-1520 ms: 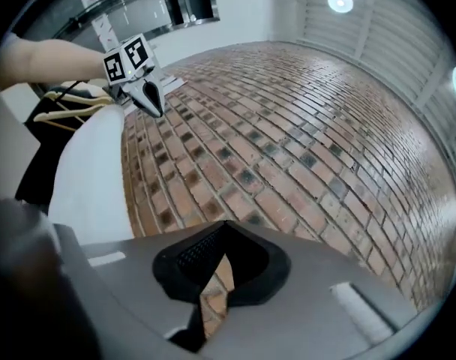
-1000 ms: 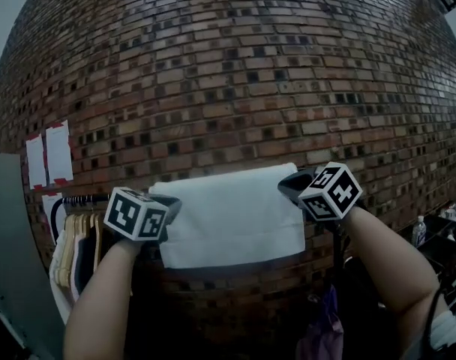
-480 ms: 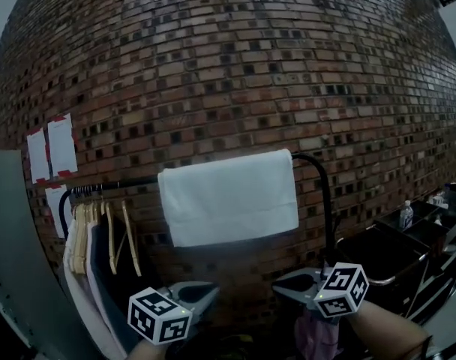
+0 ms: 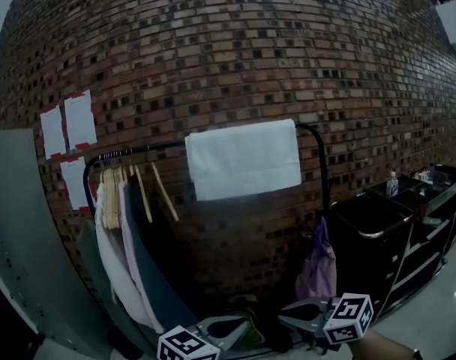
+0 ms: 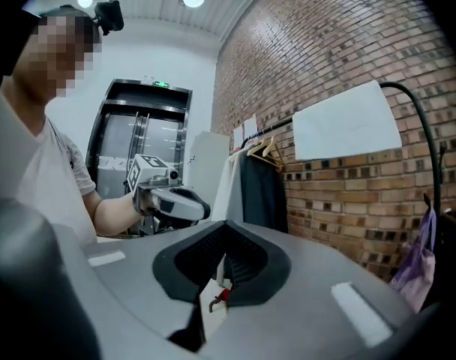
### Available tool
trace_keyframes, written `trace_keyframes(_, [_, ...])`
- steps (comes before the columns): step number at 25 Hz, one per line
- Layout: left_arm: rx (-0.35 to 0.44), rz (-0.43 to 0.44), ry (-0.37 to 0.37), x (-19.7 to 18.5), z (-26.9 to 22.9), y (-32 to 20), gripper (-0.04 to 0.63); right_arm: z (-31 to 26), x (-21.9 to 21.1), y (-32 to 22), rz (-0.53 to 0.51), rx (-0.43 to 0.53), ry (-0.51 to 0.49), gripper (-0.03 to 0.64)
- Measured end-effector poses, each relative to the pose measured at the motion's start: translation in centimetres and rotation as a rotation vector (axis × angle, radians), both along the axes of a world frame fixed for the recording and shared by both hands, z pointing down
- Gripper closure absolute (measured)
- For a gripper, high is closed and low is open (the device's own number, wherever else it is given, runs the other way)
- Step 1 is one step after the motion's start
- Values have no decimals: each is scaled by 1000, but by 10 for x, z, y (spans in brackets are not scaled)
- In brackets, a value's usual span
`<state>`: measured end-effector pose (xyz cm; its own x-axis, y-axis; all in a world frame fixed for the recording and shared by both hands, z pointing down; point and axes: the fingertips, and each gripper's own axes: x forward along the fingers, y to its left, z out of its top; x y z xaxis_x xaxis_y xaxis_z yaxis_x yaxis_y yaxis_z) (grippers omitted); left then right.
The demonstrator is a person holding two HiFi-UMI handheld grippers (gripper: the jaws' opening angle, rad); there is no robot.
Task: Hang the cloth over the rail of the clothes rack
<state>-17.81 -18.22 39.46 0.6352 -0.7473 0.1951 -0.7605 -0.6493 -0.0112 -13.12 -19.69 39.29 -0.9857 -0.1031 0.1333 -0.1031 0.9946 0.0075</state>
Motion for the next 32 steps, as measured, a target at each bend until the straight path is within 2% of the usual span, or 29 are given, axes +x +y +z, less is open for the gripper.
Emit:
trace_keyframes(5, [-38,-6,42,19,24,65,594,53,6,85,-19,-116,41,615])
trace_keyframes(14, [-97,-16,71,67,50,151,594,61,40,167,-85,-135,52,615])
trace_keyframes(18, [-118,-21,74,100,58,190,594,57,79,201,-129,-144,34,615])
trace_keyframes(23, [-137,-41,77,168,56,242,594,49,148,252,-156,-142,27,615])
trace_keyframes(29, [-113,-46,64,239,51,289,594,47,218,299,-168,-119,29,615])
trace_keyframes(32, [-107,-49,67,259,48,299,594,46,237,309,-165,-106,26,615])
